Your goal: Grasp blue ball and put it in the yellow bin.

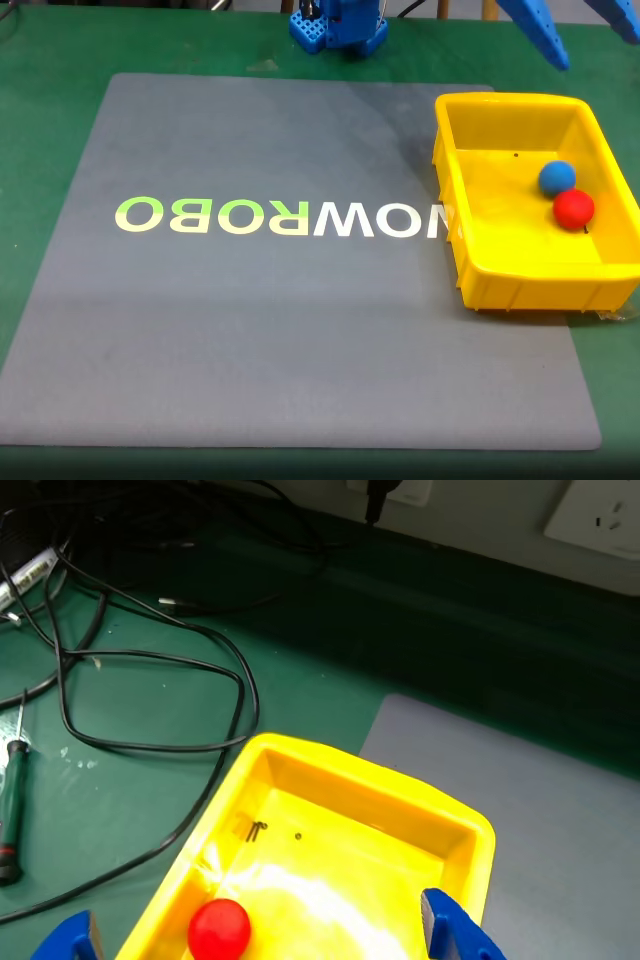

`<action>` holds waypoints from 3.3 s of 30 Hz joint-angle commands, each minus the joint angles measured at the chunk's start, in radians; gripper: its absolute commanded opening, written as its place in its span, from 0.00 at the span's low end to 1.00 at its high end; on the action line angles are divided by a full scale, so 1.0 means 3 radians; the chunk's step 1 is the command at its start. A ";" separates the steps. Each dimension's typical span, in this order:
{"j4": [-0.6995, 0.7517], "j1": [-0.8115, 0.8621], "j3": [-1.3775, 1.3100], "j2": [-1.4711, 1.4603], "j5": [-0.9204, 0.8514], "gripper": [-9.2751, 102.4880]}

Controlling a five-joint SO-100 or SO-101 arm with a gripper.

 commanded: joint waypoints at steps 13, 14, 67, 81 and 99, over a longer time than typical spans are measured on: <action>0.0445 0.0833 0.1493 0.2613 -0.0210 0.31; 0.0522 0.0905 0.1595 0.2797 -0.0210 0.29; 0.2112 0.1631 0.5712 0.5527 -0.0312 0.08; 0.2112 0.1677 0.5712 0.5517 -0.0383 0.08; 0.2112 0.1662 0.5712 0.5517 -0.0383 0.08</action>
